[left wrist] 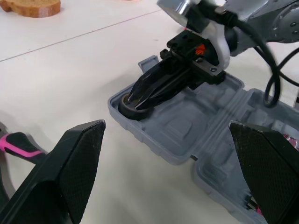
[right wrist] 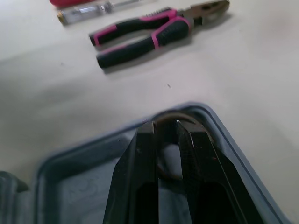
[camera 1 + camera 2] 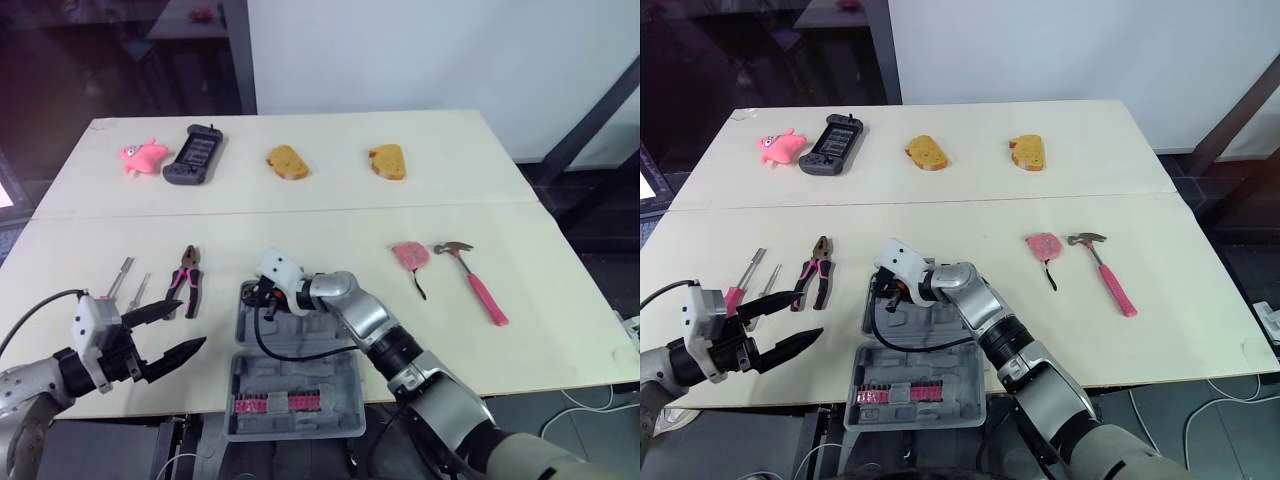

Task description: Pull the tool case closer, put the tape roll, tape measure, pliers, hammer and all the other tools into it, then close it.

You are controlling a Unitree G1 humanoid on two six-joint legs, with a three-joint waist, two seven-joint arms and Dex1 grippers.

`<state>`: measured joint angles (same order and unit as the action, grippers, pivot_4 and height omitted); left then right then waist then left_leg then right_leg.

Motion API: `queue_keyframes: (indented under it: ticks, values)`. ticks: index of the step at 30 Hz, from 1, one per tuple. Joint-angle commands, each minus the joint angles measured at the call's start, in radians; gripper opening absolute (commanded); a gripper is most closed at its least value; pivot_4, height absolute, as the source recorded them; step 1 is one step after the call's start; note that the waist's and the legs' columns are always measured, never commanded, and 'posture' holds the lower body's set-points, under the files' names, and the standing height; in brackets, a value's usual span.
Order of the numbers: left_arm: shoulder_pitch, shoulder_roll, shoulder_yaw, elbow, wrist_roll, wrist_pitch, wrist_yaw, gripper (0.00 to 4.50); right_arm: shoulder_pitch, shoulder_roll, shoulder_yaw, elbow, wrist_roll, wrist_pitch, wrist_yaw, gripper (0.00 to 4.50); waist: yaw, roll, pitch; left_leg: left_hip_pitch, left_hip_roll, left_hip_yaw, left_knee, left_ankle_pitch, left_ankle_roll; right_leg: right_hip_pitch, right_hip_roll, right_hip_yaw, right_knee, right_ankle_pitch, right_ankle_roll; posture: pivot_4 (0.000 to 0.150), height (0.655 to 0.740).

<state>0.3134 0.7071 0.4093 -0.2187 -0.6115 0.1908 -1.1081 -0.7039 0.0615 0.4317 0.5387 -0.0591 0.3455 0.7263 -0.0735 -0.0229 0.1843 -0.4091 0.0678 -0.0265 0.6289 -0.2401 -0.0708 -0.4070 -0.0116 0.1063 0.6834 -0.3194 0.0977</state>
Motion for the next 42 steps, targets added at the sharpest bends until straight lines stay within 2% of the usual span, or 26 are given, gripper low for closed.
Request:
queue_keyframes:
  ticks: [1,8,19,26,31,33,36,39,42]
  values:
    - [0.006,0.006,0.028,-0.013,-0.005,-0.012,-0.004,4.5,-0.03,0.018,0.007,0.028,-0.022,0.006,-0.022,0.76,0.0,0.0,0.0,0.0,0.0,0.0,0.0,0.0,0.0,0.0,0.0,0.0,0.0,0.0,0.0,0.15,0.74]
    - [0.0,0.007,0.025,-0.007,-0.002,-0.014,-0.003,4.5,-0.037,0.015,0.015,0.059,-0.041,0.03,-0.026,0.76,0.0,0.0,0.0,0.0,0.0,0.0,0.0,0.0,0.0,0.0,0.0,0.0,0.0,0.0,0.0,0.15,0.74]
    - [-0.008,0.011,0.026,0.011,0.0,-0.02,-0.011,4.5,-0.028,0.029,-0.015,-0.005,-0.002,0.016,-0.007,0.76,0.0,0.0,0.0,0.0,0.0,0.0,0.0,0.0,0.0,0.0,0.0,0.0,0.0,0.0,0.0,0.15,0.74]
    - [-0.009,0.017,0.036,0.021,0.0,-0.019,-0.015,4.5,-0.01,0.002,-0.091,-0.266,0.12,0.061,0.066,0.76,0.001,0.0,0.0,0.0,0.0,0.0,0.0,0.0,0.0,0.0,0.0,0.0,0.0,0.0,0.0,0.15,0.74]
    - [-0.003,0.034,0.06,0.031,-0.009,-0.009,-0.027,4.5,0.003,-0.07,-0.173,-0.522,0.236,0.213,0.093,0.76,0.003,0.0,0.0,0.0,0.0,0.0,0.0,0.0,0.0,0.0,0.0,0.0,0.0,0.0,0.0,0.15,0.74]
    - [0.013,0.047,0.082,0.041,-0.01,-0.008,-0.036,4.5,0.031,-0.139,-0.228,-0.632,0.288,0.279,0.102,0.76,0.003,0.0,0.0,0.0,0.0,0.0,0.0,0.0,0.0,0.0,0.0,0.0,0.0,0.0,0.0,0.15,0.74]
    - [0.044,0.084,0.165,0.109,0.003,-0.017,-0.048,4.5,0.183,-0.384,-0.392,-0.817,0.336,0.331,0.154,0.76,0.014,-0.001,0.0,-0.001,0.0,0.0,0.0,0.0,0.0,0.001,-0.001,-0.001,-0.003,-0.001,-0.001,0.15,0.74]
    - [0.06,0.111,0.229,0.202,0.024,-0.046,-0.059,4.5,0.344,-0.571,-0.531,-0.895,0.384,0.34,0.192,1.59,0.026,-0.001,0.001,-0.002,-0.001,0.001,-0.002,0.0,0.0,0.002,-0.003,-0.001,-0.01,-0.002,-0.003,0.15,0.74]
    - [0.06,0.151,0.291,0.353,0.056,-0.092,-0.071,4.5,0.557,-0.726,-0.705,-0.902,0.41,0.29,0.257,3.12,0.025,-0.001,0.001,-0.002,-0.001,0.003,-0.004,-0.001,0.001,0.002,-0.002,0.001,-0.013,-0.002,-0.003,0.15,0.74]
